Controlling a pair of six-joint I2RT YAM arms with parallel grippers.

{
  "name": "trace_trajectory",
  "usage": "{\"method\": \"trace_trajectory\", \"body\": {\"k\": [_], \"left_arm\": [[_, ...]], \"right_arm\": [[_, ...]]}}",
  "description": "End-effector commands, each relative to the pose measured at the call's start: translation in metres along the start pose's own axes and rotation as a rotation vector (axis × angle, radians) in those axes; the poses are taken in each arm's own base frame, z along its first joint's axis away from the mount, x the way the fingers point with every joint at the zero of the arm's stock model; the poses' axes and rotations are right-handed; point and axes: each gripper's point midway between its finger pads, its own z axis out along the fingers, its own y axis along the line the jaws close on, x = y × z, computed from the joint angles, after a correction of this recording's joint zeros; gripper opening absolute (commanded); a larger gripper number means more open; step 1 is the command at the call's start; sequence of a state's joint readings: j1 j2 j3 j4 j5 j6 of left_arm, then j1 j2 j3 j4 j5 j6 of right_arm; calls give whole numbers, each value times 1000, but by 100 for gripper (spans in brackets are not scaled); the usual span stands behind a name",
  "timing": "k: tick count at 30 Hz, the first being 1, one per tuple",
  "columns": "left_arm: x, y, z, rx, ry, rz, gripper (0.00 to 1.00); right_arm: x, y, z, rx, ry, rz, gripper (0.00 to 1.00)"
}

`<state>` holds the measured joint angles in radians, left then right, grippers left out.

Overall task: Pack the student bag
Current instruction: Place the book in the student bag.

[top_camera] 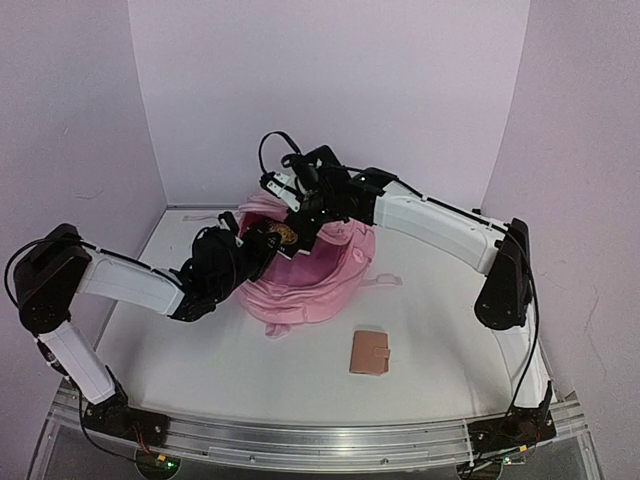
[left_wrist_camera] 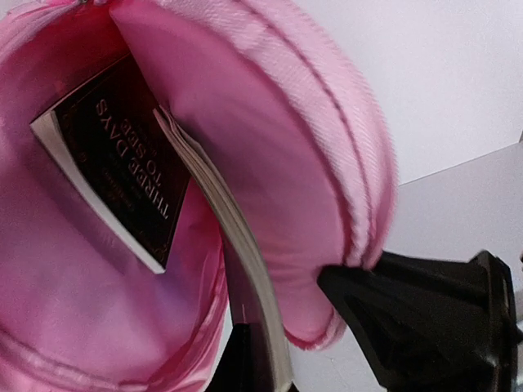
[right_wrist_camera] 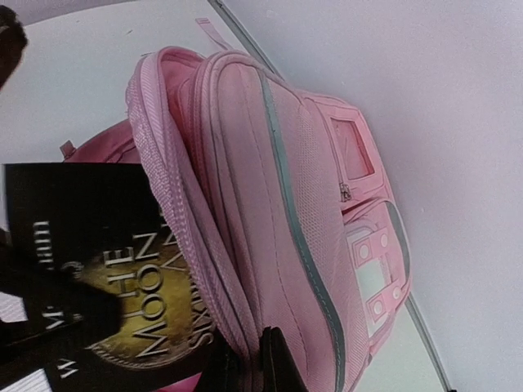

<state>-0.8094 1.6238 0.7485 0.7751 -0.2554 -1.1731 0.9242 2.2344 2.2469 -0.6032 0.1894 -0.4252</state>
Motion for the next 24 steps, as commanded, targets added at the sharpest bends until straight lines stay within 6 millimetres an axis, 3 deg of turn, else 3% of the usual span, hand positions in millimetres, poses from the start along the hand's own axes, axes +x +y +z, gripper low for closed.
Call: {"method": "trace_trajectory", "body": {"k": [1, 9, 15, 17, 19, 24], "left_arm": [[-13, -22, 33, 55, -36, -67, 0], [-14, -9, 92, 47, -45, -79, 0], [-16, 16, 128, -11, -43, -100, 3], [-14, 25, 140, -51, -21, -103, 10], [-11, 28, 146, -65, 4, -97, 25], [-7, 16, 130, -77, 42, -43, 53]], "right_arm": [[-76, -46, -98, 44, -271, 124, 0], [-69, -39, -110, -10, -265, 144, 0], [-60, -36, -115, -27, -246, 144, 0], [-59, -35, -115, -35, -244, 147, 0], [-58, -38, -115, -33, -242, 150, 0], [-52, -53, -108, -18, -231, 173, 0]]}}
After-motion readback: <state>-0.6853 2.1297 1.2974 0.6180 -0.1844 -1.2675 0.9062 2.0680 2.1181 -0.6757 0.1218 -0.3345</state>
